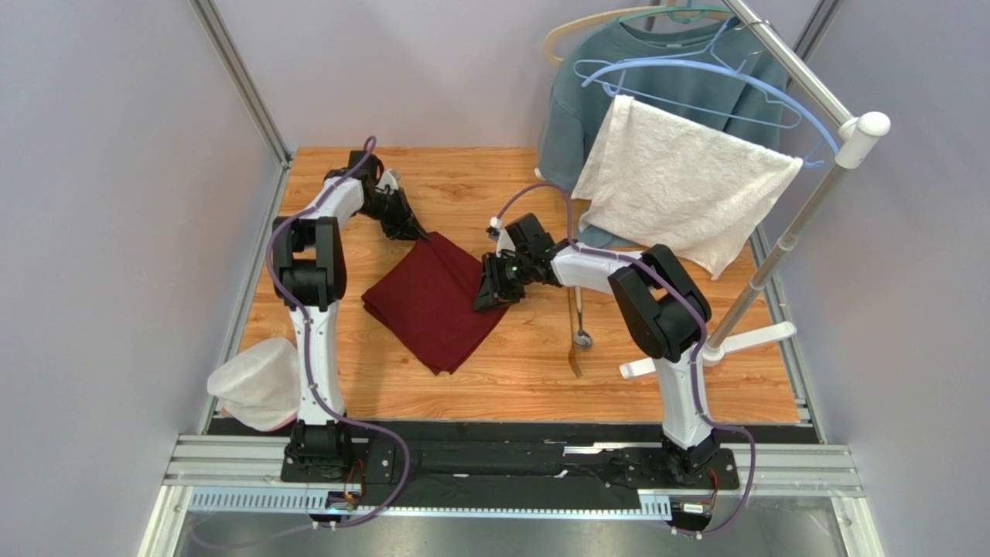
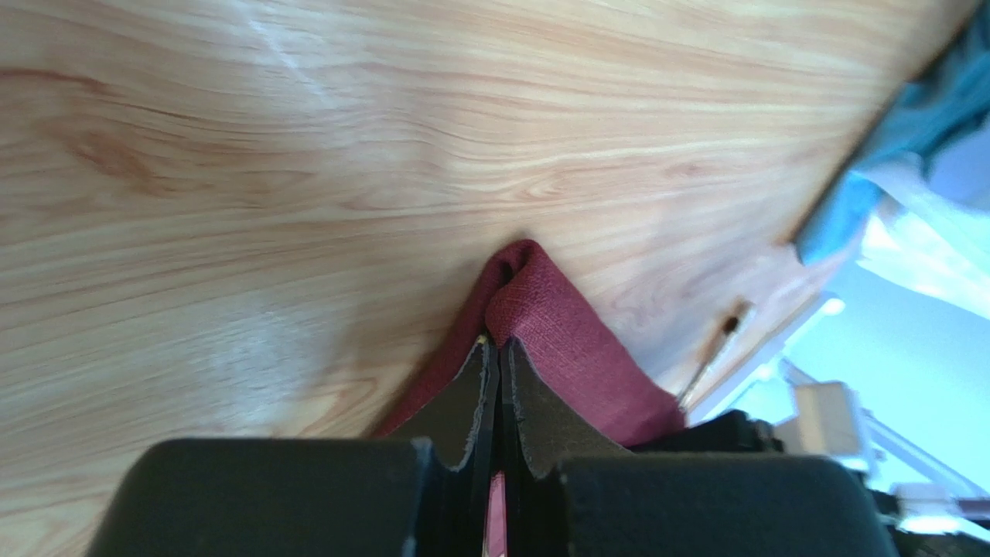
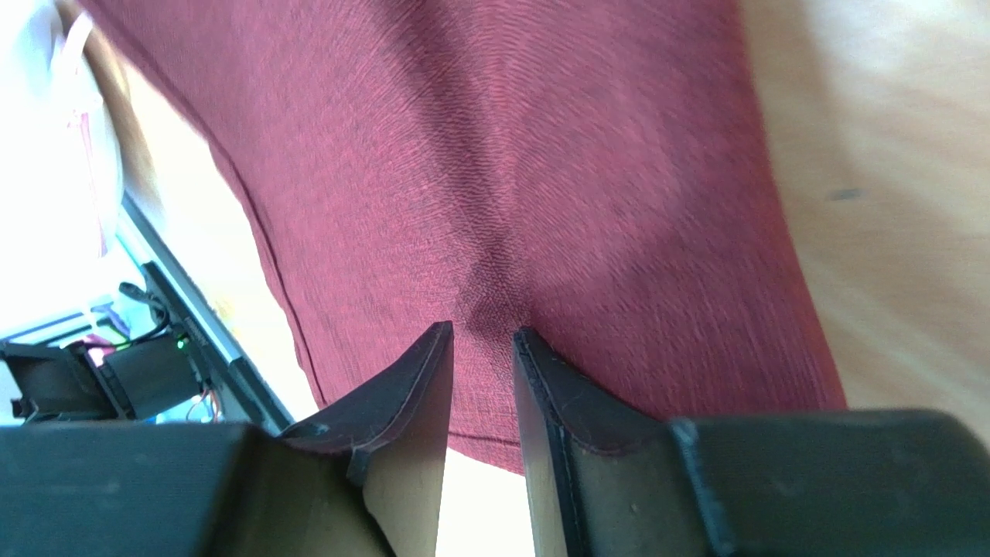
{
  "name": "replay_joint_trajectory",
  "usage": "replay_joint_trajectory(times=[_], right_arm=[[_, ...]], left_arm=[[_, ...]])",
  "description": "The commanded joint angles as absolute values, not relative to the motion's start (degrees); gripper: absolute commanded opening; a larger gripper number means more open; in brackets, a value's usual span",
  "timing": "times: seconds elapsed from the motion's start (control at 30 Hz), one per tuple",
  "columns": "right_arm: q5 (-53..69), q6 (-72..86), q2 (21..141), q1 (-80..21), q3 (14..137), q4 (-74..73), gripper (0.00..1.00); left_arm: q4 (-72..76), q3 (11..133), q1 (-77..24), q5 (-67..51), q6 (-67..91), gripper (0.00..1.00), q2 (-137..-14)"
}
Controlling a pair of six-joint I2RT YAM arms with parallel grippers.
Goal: Fold the napkin into a case and place the utensils inside
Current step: Rotate the square-folded napkin at the center of the board.
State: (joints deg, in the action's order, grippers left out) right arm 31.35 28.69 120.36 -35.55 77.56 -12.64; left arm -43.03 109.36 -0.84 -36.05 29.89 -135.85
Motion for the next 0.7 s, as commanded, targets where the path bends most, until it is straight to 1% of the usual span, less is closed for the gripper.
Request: replay_joint_trajectory(times=[0.0,0.07,0.1,0.13,0.2,0.23,0.27,0.33,0.37,0.43,0.5,0.57,0.63,0.67], right_arm=[[24.35,24.09,121.02,-31.83,77.68,-18.80,0.33],[22.51,21.11,123.29,-30.77,81.64,-21.78,0.33],[21.89,20.22,124.01,-29.89,82.96,-22.49,0.33],[20.23,19.43,124.97,-29.45,86.36,-23.63,0.33],[19.08,16.97,127.00,-28.57,89.90,-27.32,0.33],[17.25,16.35,127.35,-28.39,91.74,-28.12,0.33],[16.70,15.65,127.70,-28.39,95.50,-29.95,0.34],[17.14,13.98,129.19,-28.56,100.52,-32.42,0.36],[17.40,13.97,129.72,-28.65,105.51,-35.65,0.36],[17.75,14.94,128.59,-29.70,107.66,-37.96,0.38],[17.40,16.17,126.05,-32.06,105.04,-38.06,0.47],[16.70,17.05,121.48,-33.92,101.18,-36.05,0.55],[17.05,18.97,118.41,-36.12,96.26,-35.07,0.56],[17.49,19.77,117.34,-36.47,94.67,-34.02,0.56]], left_arm=[[-48.33,113.91,-0.35,-26.55,24.97,0.11,-134.83],[-51.15,112.25,-0.35,-23.57,22.95,0.19,-131.50],[-51.33,110.93,-0.35,-23.12,22.77,0.26,-129.74],[-51.59,109.35,-0.35,-22.85,22.24,0.28,-125.64],[-52.03,103.99,-0.35,-20.93,21.71,0.40,-120.96],[-52.03,101.80,-0.35,-20.31,21.19,0.41,-115.89],[-51.60,96.56,-0.35,-19.95,21.01,0.41,-113.32],[-49.93,90.91,-0.26,-20.91,20.83,0.42,-106.39],[-49.14,85.57,-0.35,-22.22,21.09,0.42,-104.43],[-46.24,77.92,-0.35,-24.86,21.71,0.42,-100.05],[-43.26,74.11,-0.79,-29.69,22.06,0.42,-98.09],[-43.07,72.25,-1.67,-30.68,21.62,0.42,-98.61],[-42.80,72.16,-2.90,-29.80,21.79,0.42,-100.02],[-42.80,72.25,-3.07,-31.19,21.97,0.42,-100.63]])
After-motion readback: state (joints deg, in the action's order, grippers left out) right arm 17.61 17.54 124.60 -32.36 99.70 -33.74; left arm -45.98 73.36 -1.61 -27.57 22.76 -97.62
